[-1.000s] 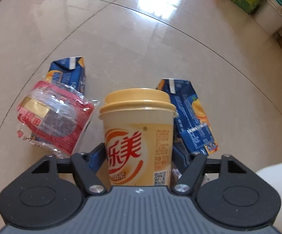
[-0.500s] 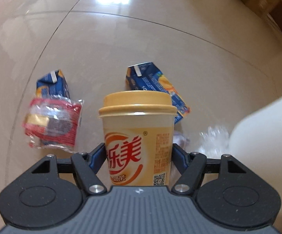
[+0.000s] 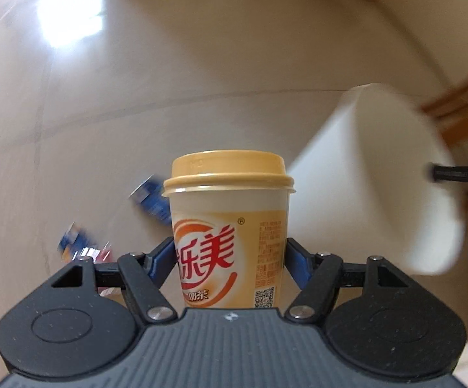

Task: Collect trash
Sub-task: 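Carry the milk tea cup over the wastebasket and open the left gripper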

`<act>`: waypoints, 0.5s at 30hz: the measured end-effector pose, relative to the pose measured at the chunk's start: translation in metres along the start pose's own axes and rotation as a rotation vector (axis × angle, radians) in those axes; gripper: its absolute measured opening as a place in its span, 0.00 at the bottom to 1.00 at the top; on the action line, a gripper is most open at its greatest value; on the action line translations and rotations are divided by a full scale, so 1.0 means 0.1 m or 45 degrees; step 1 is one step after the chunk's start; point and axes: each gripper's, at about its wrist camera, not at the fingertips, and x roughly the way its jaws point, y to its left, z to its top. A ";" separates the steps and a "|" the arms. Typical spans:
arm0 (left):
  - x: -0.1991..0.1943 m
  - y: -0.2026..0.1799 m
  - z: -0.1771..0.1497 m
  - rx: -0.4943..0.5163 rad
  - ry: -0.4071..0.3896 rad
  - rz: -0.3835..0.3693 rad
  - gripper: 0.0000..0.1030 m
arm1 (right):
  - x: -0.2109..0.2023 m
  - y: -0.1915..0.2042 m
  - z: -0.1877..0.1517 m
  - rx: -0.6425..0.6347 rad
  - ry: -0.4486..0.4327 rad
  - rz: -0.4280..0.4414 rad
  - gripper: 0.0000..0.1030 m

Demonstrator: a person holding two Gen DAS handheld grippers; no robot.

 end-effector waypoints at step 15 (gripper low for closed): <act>-0.11 -1.22 0.61 0.226 -0.140 -0.353 0.77 | 0.00 -0.01 0.02 0.011 0.006 0.002 0.16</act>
